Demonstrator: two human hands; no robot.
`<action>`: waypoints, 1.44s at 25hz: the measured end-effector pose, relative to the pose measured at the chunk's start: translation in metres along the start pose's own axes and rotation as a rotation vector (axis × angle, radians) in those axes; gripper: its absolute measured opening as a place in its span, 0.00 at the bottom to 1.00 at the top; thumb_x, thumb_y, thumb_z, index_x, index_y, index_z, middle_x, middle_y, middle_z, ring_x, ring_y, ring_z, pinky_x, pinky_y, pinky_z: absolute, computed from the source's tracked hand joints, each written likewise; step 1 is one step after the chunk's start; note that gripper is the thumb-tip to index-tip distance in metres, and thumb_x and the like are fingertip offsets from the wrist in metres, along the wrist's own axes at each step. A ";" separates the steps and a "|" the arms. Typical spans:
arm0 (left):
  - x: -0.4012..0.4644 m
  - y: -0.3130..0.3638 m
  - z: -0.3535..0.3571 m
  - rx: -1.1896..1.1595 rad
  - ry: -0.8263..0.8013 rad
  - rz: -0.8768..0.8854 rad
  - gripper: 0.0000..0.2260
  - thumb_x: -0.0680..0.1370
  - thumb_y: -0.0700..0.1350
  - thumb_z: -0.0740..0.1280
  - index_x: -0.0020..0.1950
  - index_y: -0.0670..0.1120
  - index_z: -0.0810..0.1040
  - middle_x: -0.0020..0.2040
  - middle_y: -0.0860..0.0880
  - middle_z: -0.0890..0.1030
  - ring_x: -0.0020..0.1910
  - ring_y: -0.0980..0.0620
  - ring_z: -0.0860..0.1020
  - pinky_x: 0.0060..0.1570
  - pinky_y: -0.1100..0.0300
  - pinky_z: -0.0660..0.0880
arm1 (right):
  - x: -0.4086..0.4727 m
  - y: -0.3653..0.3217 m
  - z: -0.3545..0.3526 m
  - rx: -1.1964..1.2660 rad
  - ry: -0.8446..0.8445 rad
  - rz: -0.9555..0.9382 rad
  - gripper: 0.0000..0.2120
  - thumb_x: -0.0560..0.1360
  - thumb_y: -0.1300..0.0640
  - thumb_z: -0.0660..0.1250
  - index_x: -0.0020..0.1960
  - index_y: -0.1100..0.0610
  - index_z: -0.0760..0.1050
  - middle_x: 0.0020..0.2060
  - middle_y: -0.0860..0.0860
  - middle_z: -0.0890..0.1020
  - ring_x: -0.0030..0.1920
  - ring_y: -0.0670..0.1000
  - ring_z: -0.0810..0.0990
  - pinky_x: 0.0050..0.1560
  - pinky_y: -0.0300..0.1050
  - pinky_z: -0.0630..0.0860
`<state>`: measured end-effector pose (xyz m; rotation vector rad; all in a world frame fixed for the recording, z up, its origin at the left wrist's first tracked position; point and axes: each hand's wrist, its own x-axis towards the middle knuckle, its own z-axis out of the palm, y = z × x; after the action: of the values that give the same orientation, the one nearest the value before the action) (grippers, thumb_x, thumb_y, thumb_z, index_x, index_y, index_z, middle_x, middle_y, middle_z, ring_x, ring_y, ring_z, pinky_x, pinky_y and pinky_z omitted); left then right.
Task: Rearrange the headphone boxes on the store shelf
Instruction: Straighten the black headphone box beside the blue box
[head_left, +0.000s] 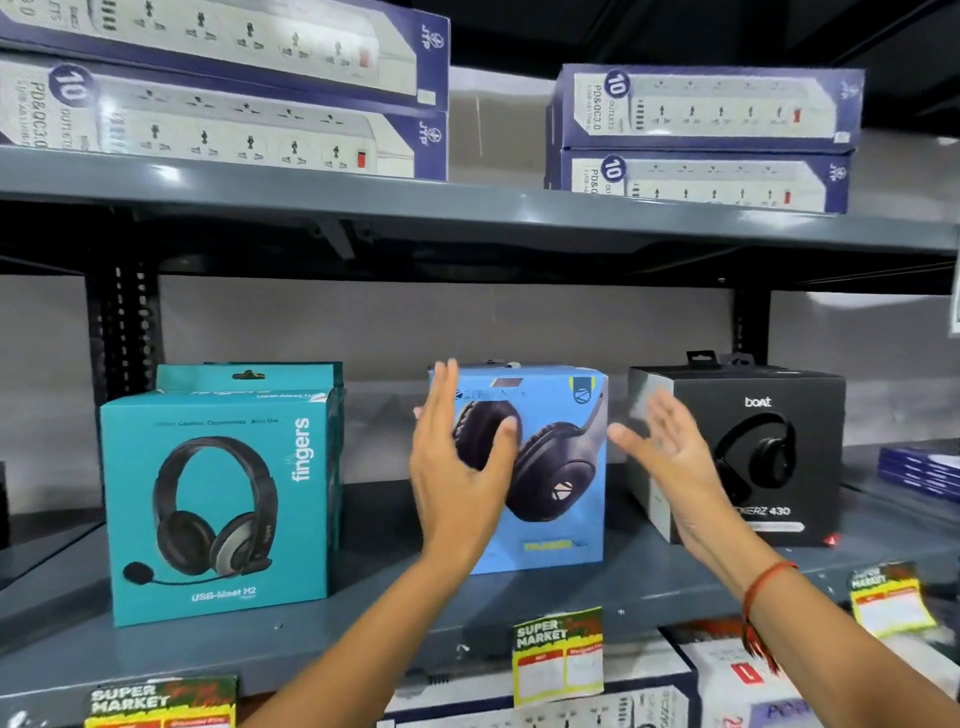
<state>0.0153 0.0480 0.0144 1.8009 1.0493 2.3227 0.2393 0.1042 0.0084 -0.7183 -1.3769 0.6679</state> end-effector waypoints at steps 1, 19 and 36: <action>-0.002 0.015 0.012 -0.037 -0.026 0.069 0.31 0.75 0.46 0.72 0.77 0.46 0.67 0.77 0.50 0.69 0.76 0.58 0.64 0.75 0.58 0.62 | -0.002 -0.008 -0.011 -0.014 0.089 -0.076 0.55 0.56 0.36 0.81 0.77 0.49 0.62 0.71 0.40 0.68 0.70 0.36 0.66 0.67 0.35 0.63; -0.035 -0.051 0.235 -0.312 -0.749 -0.810 0.52 0.60 0.48 0.85 0.79 0.51 0.61 0.58 0.51 0.86 0.52 0.54 0.86 0.48 0.62 0.82 | 0.073 0.067 -0.278 -0.174 -0.249 0.298 0.42 0.58 0.37 0.82 0.69 0.43 0.71 0.62 0.41 0.82 0.61 0.40 0.79 0.55 0.36 0.77; -0.057 -0.053 0.254 -0.104 -0.496 -0.682 0.29 0.53 0.58 0.86 0.52 0.58 0.83 0.45 0.61 0.88 0.45 0.58 0.86 0.50 0.54 0.84 | 0.098 0.094 -0.290 0.014 -0.310 0.284 0.37 0.59 0.47 0.84 0.64 0.53 0.77 0.57 0.50 0.86 0.58 0.49 0.83 0.53 0.41 0.80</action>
<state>0.2344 0.1899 -0.0337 1.5245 1.1752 1.4210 0.5357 0.2214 -0.0204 -0.8328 -1.5633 1.0470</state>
